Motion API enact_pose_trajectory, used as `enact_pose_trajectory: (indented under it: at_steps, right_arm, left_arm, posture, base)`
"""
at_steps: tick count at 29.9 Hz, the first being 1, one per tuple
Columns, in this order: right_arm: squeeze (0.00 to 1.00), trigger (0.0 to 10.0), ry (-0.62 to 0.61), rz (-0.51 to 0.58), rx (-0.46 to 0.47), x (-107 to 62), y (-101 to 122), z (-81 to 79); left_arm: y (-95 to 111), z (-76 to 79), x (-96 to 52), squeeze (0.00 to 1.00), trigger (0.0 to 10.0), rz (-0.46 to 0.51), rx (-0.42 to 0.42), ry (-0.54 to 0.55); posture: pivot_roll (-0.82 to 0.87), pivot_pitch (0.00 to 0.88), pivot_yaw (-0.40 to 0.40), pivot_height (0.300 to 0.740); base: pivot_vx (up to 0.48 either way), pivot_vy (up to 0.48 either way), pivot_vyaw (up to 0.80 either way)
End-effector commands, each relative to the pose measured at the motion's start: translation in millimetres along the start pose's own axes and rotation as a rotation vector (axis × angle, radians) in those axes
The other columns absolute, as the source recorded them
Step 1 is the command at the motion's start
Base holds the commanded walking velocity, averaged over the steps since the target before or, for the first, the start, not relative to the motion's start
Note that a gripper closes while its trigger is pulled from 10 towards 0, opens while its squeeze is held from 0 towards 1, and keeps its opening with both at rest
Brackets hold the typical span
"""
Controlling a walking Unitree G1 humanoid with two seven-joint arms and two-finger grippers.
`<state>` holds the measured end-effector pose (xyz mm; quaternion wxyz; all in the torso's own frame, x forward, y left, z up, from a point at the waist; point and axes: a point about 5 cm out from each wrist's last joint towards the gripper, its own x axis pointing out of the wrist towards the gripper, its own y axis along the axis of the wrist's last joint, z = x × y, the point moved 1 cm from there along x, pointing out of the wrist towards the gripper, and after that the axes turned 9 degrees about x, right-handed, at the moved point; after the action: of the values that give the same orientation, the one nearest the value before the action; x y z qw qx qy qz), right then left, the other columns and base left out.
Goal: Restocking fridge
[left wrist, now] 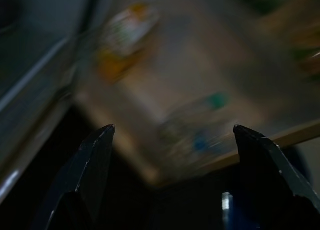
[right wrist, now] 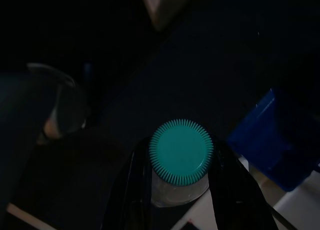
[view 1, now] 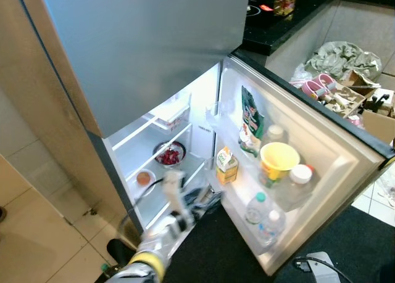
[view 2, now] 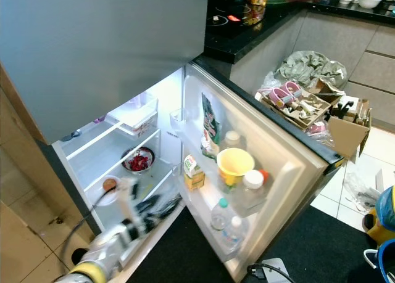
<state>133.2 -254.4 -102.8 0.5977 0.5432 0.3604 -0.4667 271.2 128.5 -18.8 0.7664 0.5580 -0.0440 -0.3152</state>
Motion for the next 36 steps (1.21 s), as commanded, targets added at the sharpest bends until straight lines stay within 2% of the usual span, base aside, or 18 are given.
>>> enact_pose_trajectory:
  at_steps: [1, 2, 4, 6, 7, 10, 11, 12, 14, 15, 17, 18, 23, 24, 26, 30, 33, 36]
  right_arm:
    - [0.0, 10.0, 0.018, 0.052, 0.035, 0.2, 10, -4.8]
    - [0.0, 10.0, 0.018, 0.052, 0.035, 0.2, 10, -4.8]
    - [0.0, 10.0, 0.057, 0.148, 0.019, -1.5, 31, -6.3]
    - [0.0, 10.0, 0.091, 0.231, -0.002, -4.6, 50, -4.6]
    - [0.0, 10.0, 0.116, 0.268, -0.014, -6.5, 57, -3.6]
    - [0.0, 10.0, 0.14, 0.307, -0.051, -8.9, 66, -3.2]
    - [0.0, 10.0, 0.172, 0.352, -0.092, -12.1, 79, -4.6]
    - [0.0, 10.0, 0.172, 0.352, -0.092, -12.1, 79, -4.6]
    - [0.0, 10.0, 0.273, 0.456, -0.162, -22.6, 113, -13.5]
    - [0.0, 10.0, 0.273, 0.456, -0.162, -22.6, 113, -13.5]
    - [0.0, 10.0, 0.369, 0.542, -0.22, -35.2, 143, -22.1]
    - [0.0, 10.0, 0.369, 0.542, -0.22, -35.2, 143, -22.1]
    - [0.0, 10.0, 0.509, 0.656, -0.252, -54.7, 176, -31.5]
    - [0.0, 10.0, 0.509, 0.656, -0.252, -54.7, 176, -31.5]
    - [0.0, 10.0, 0.526, 0.749, -0.262, -68.0, 198, -32.5]
    - [0.0, 10.0, 0.521, 0.782, -0.265, -72.6, 205, -32.2]
    - [0.0, 10.0, 0.359, 0.9, -0.306, -89.7, 235, -17.8]
    - [0.0, 10.0, 0.305, 0.946, -0.28, -97.4, 246, -9.3]
  left_arm:
    - [-10, -6.9, -8.1, 0.0, 10.0, -0.048, -0.002, 0.049]
    - [-10, -6.9, -8.1, 0.0, 10.0, -0.048, -0.002, 0.049]
    - [-38, -23.8, -34.3, 0.0, 10.0, -0.162, -0.032, 0.183]
    - [-60, -30.2, -54.1, 0.0, 10.0, -0.246, -0.059, 0.257]
    - [-69, -30.9, -61.5, 0.0, 10.0, -0.283, -0.064, 0.278]
    - [-78, -30.3, -68.8, 0.0, 10.0, -0.323, -0.068, 0.294]
    - [-88, -28.9, -76.4, 0.0, 10.0, -0.368, -0.067, 0.304]
    - [-88, -28.9, -76.4, 0.0, 10.0, -0.368, -0.067, 0.304]
    - [-108, -26.0, -93.6, 0.0, 10.0, -0.455, -0.078, 0.333]
    - [-108, -26.0, -93.6, 0.0, 10.0, -0.455, -0.078, 0.333]
    - [-123, -23.3, -108.4, 0.0, 10.0, -0.522, -0.092, 0.359]
    - [-123, -23.3, -108.4, 0.0, 10.0, -0.522, -0.092, 0.359]
    - [-140, -18.0, -126.0, 0.0, 10.0, -0.602, -0.11, 0.38]
    - [-140, -18.0, -126.0, 0.0, 10.0, -0.602, -0.11, 0.38]
    - [-146, -16.2, -132.7, 0.0, 10.0, -0.626, -0.118, 0.388]
    - [-147, -15.7, -134.3, 0.0, 10.0, -0.632, -0.119, 0.39]
    - [-147, -15.2, -132.7, 0.0, 10.0, -0.63, -0.121, 0.388]
    - [-146, -15.8, -130.8, 0.0, 10.0, -0.626, -0.117, 0.387]
  posture:
    - [-0.05, 0.012, 0.002, 0.74]
    - [-0.05, 0.012, 0.002, 0.74]
    - [-0.05, 0.015, 0.008, 0.74]
    - [-0.05, 0.015, 0.008, 0.74]
    - [-0.05, 0.015, 0.011, 0.74]
    - [-0.05, 0.015, 0.011, 0.74]
    - [-0.05, 0.015, 0.011, 0.74]
    - [-0.05, 0.015, 0.011, 0.74]
    - [-0.05, 0.015, 0.011, 0.74]
    - [-0.05, 0.015, 0.011, 0.74]
    - [-0.05, 0.015, 0.011, 0.74]
    - [-0.05, 0.015, 0.011, 0.74]
    - [-0.05, 0.013, 0.007, 0.74]
    - [-0.05, 0.013, 0.007, 0.74]
    - [-0.05, 0.013, 0.007, 0.74]
    - [-0.05, 0.013, 0.007, 0.74]
    - [-0.04, 0.014, 0.004, 0.74]
    - [-0.04, 0.009, 0.006, 0.74]
  base:
    - [0.0, 0.0, 0.0]
    - [0.0, 0.0, 0.0]
    - [0.0, 0.0, 0.0]
    - [0.0, 0.0, 0.0]
    - [0.0, 0.0, 0.0]
    - [0.0, 0.0, 0.0]
    - [0.0, 0.0, 0.0]
    - [0.0, 0.0, 0.0]
    - [0.0, 0.0, 0.0]
    - [0.0, 0.0, 0.0]
    - [0.0, 0.0, 0.0]
    - [0.0, 0.0, 0.0]
    - [0.0, 0.0, 0.0]
    - [0.0, 0.0, 0.0]
    - [0.0, 0.0, 0.0]
    - [0.0, 0.0, 0.0]
    - [0.0, 0.0, 0.0]
    - [0.0, 0.0, 0.0]
